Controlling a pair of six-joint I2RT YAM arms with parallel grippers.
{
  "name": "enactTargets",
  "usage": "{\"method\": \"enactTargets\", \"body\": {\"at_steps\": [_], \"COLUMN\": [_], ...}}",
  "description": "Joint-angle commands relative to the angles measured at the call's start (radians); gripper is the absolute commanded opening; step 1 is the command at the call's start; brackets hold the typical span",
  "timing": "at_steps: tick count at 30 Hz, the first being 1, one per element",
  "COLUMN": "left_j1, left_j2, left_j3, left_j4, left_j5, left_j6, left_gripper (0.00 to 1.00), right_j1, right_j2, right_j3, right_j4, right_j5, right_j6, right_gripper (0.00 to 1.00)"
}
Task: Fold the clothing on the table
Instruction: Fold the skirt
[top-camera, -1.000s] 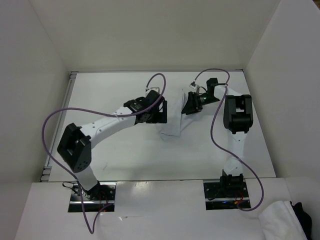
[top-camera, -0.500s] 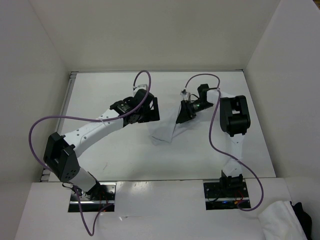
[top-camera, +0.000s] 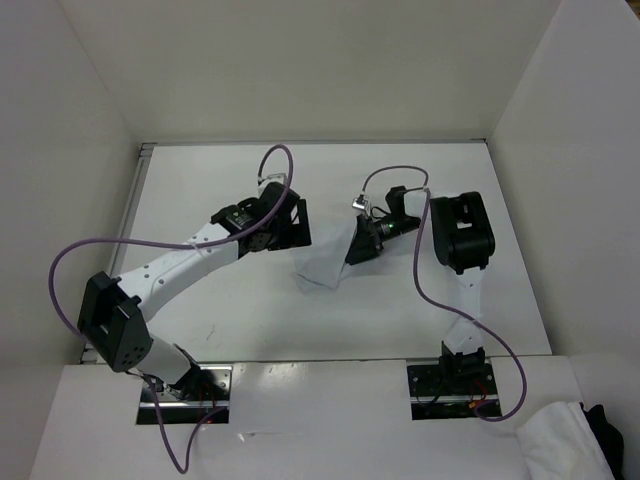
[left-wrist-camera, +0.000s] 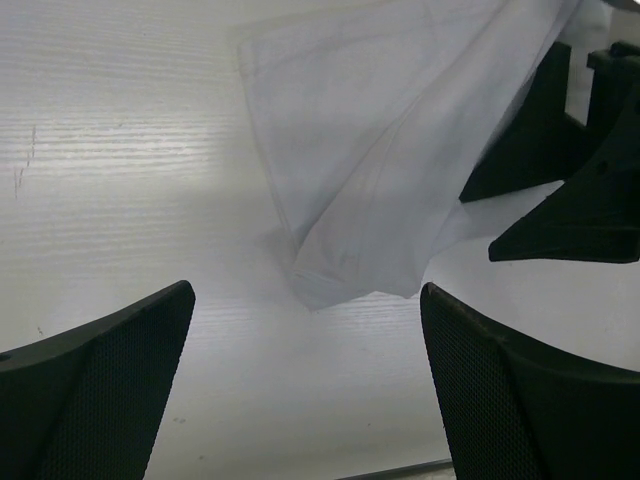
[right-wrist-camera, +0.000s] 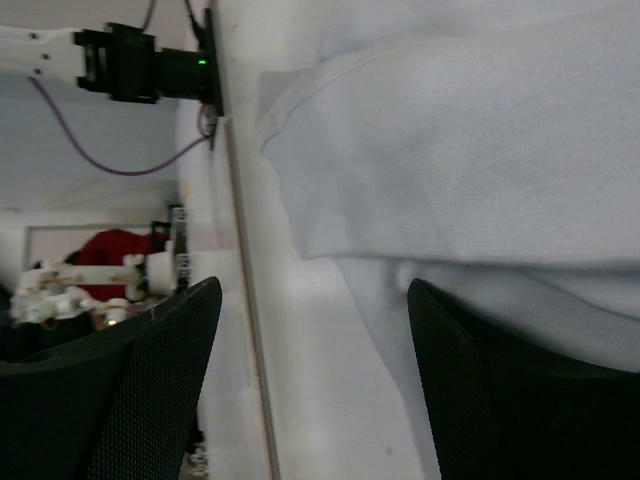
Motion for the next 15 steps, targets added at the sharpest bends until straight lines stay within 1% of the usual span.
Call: {"method": "enactTargets", "body": {"at_steps": [1,3,4,5,7,8,14,15], "left_j1": [0.011,0.011,0.011,0.011,0.020,0.020,0.030,0.030], "left_j2": [-0.069,-0.069,-0.069,-0.069,-0.069,-0.069,-0.069,-0.069], "left_j3": [-0.025,-0.034,-0.034,-0.034,-0.043,-0.043,-0.054,-0.054], "left_j4": [-0.012,-0.012,-0.012,-0.012,-0.012,-0.012,-0.012,-0.012], "left_j5": [0.005,0.005,0.015,0.015,0.015,0.024,0.035,0.035], "left_j6": [-0.021,-0.021,-0.021,-0.021,-0.021,-0.021,-0.021,-0.021], "left_gripper": [1.00,1.00,1.00,1.00,1.00,1.00,1.00,1.00], "right_j1": [0.012,0.012,0.012,0.012,0.012,0.012,0.012,0.012], "right_j2": [0.028,0.028,0.028,0.014,0.002,-0.007,-0.007,-0.016], "right_j3": [-0.057,-0.087,-0.099,-0.127,-0.139,-0.153,-0.144,-0.144], "right_j4": [-0.056,-0.014,0.021,0.064,0.168,0.195,0.319,0.344], "right_j5": [-0.157,-0.182,-0.182,-0.172,-0.153,-0.144,-0.125,-0.101], "right_j6": [-0.043,-0.055,-0.027,0.051,0.108,0.153,0.254,0.306], "right_gripper": [0.81,0.81,0.81,0.82,0.83,0.83,0.85,0.85]}}
